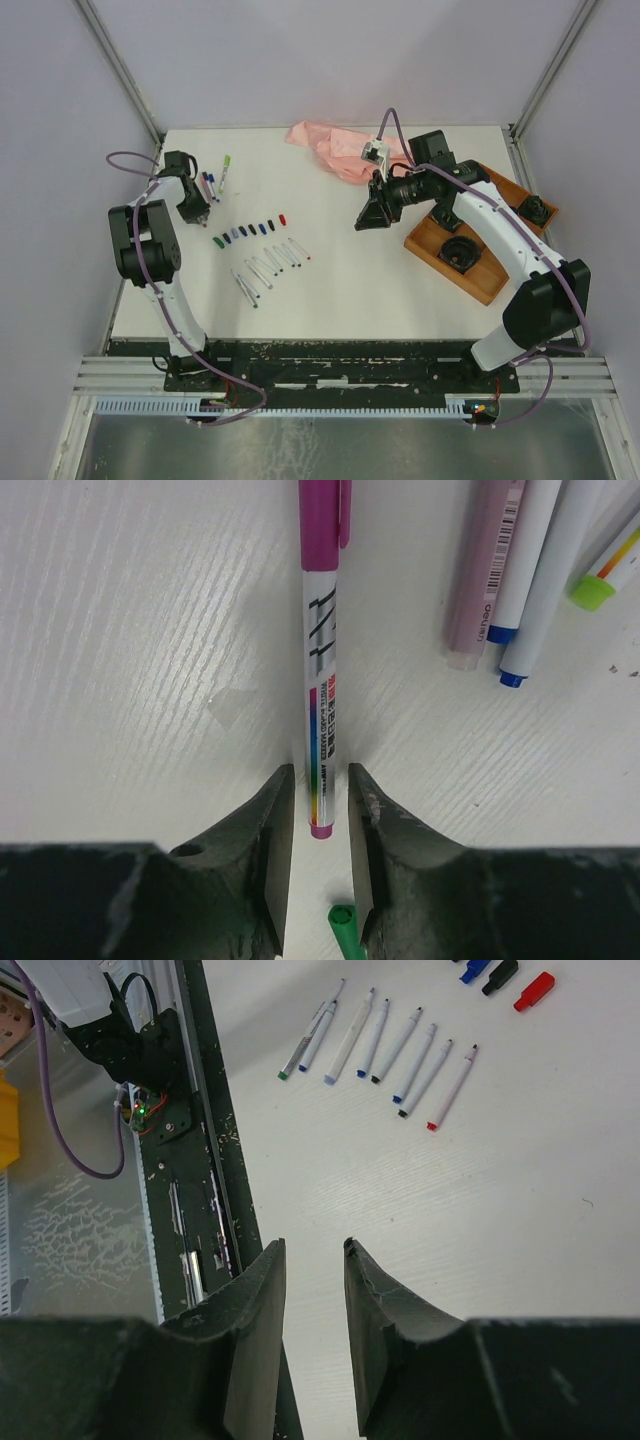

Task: Open the pen caps
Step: Pick up the pen from the center of the board.

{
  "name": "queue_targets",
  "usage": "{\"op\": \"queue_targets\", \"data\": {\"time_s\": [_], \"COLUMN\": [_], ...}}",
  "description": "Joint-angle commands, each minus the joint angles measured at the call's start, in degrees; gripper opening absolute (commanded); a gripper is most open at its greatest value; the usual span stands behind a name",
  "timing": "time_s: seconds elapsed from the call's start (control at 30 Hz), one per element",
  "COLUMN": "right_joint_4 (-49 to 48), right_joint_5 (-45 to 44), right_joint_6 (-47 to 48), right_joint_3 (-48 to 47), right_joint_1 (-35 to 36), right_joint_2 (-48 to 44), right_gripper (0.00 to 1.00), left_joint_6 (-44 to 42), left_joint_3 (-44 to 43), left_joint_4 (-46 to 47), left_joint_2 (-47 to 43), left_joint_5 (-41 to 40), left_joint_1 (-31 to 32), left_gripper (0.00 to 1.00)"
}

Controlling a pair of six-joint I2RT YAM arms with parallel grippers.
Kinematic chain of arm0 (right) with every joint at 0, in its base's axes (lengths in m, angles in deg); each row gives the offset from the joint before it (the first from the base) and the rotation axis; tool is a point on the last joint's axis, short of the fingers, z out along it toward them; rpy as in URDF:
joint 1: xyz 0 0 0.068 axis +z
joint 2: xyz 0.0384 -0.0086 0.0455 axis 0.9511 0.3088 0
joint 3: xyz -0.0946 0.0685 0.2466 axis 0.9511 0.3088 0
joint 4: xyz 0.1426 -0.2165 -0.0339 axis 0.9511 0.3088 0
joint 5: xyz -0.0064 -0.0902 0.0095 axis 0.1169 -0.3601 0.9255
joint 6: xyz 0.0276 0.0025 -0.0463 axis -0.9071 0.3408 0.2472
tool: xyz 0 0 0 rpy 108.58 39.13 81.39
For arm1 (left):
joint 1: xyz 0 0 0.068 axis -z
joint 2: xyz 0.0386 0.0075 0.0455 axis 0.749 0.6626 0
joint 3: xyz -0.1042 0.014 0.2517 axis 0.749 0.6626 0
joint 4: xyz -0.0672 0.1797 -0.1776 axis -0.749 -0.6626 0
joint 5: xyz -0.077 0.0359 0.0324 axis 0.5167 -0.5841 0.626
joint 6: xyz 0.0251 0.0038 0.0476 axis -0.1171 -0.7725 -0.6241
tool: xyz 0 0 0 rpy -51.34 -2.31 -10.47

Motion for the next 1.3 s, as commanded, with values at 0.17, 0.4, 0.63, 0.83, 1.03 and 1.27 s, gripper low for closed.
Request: {"op": "queue_targets", "data": {"time_s": [0.17, 0.4, 0.63, 0.83, 1.03, 1.27], "right_joint_4": [-1.9, -2.4, -7.3, -24.5, -48.3, -76.4], "right_joint_5": [2.0, 3.0, 6.9, 7.9, 8.7, 10.2], "right_joint_6": [-0.3, -0.4, -1.9, -11.1, -25.7, -45.3], "right_joint_3": [-0.1, 0.3, 3.3, 12.6, 22.2, 29.5], "right_joint_1": [-0.3, -0.4, -0.3, -0.6, -1.0, -1.0], "right_joint_2": [-1.5, -2.3, -5.3, -13.1, -19.1, -18.6], "right_gripper": [0.37, 0.37, 0.37, 0.4, 0.58, 0.64], "left_joint_6": [-1.6, -1.2, 2.1, 11.0, 16.7, 23.2], "left_joint_3": [-3.1, -1.6, 6.2, 21.9, 38.7, 58.2], "left_joint_4": [-1.1, 1.2, 8.4, 26.6, 51.3, 80.2], "left_joint_2": [2.1, -4.9, -18.7, -35.6, -52.2, -63.5], "left_joint_5": [-0.6, -1.2, 3.8, 18.5, 21.7, 16.8], "left_joint_1": [-0.2, -0.2, -0.1, 4.3, 16.8, 31.1], "left_gripper": [0.14, 0.03, 0.03, 0.03, 0.03, 0.03]}}
